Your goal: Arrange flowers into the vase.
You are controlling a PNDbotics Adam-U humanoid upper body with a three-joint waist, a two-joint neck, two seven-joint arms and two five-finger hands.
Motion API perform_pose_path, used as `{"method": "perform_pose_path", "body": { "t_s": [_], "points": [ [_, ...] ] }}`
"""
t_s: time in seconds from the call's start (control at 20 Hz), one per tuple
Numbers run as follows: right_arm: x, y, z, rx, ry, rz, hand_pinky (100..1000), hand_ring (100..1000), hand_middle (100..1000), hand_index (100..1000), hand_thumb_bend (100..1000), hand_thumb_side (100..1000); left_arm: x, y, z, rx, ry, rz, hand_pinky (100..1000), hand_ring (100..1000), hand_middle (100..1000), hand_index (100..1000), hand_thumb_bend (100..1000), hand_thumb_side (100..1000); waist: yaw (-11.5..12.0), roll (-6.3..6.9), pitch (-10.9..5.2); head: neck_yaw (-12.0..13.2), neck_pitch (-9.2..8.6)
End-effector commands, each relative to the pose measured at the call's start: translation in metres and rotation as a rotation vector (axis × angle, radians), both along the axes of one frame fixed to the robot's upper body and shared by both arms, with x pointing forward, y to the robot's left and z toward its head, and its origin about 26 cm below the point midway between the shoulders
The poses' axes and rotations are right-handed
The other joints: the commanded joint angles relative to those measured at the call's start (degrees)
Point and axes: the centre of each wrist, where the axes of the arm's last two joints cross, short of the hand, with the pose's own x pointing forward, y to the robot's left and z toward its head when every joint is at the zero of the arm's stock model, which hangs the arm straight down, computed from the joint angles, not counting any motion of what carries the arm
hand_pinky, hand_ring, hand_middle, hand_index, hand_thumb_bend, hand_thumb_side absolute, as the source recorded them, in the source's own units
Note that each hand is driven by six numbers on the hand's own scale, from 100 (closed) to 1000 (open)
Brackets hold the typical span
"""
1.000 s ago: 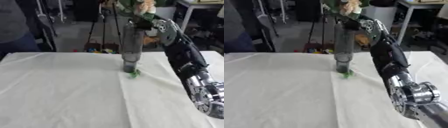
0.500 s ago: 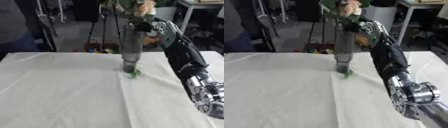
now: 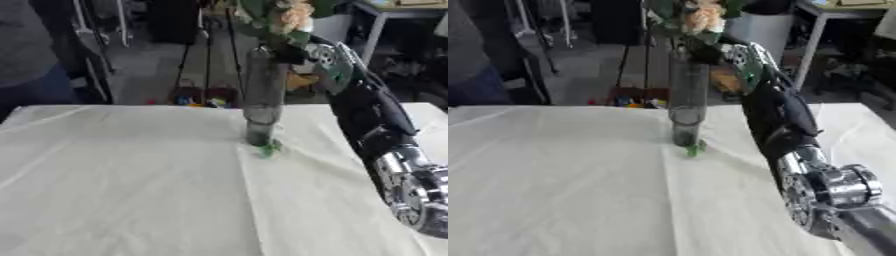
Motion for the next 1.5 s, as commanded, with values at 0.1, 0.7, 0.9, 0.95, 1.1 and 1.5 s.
{"method": "perform_pose_path", "body": {
  "t_s": [0.1,0.7,0.9,0.95,1.1,1.5],
  "points": [
    [-0.0032,-0.0104,0.0199,-0.013,-0.044,-0.015,1000,1000,965,982,100,976,0.0007,0.0056,0.0108,0.022,-0.031,0.004,608,563,687,679,638,681,-0.2,0.13,-0.89,0.3,0.04],
    [-0.0043,-0.0107,0.0191,-0.028,-0.046,0.012,1000,1000,967,987,100,980,0.0003,0.0061,0.0109,0.021,-0.032,0.007,608,563,688,679,638,687,-0.8,0.1,-0.96,0.5,0.02],
    [-0.0046,-0.0112,0.0192,-0.033,-0.047,0.015,1000,1000,965,987,100,977,0.0001,0.0063,0.0105,0.021,-0.031,0.007,608,563,688,679,639,687,-0.9,0.13,-0.98,0.6,0.0],
    [-0.0047,-0.0115,0.0191,-0.033,-0.048,0.014,1000,1000,961,987,100,973,0.0001,0.0064,0.0104,0.021,-0.031,0.008,608,563,688,679,639,688,-1.0,0.14,-0.99,0.6,0.0],
    [-0.0051,-0.0122,0.0181,-0.033,-0.05,0.014,1000,1000,960,990,100,963,-0.0001,0.0066,0.0102,0.021,-0.03,0.008,608,563,689,679,639,688,-1.0,0.16,-0.99,0.7,-0.07],
    [-0.0057,-0.0143,0.0171,-0.033,-0.041,0.023,1000,1000,962,994,156,931,-0.0004,0.007,0.0099,0.021,-0.03,0.01,607,563,689,679,641,688,-1.2,0.2,-0.99,0.9,-0.18]
  ]
}}
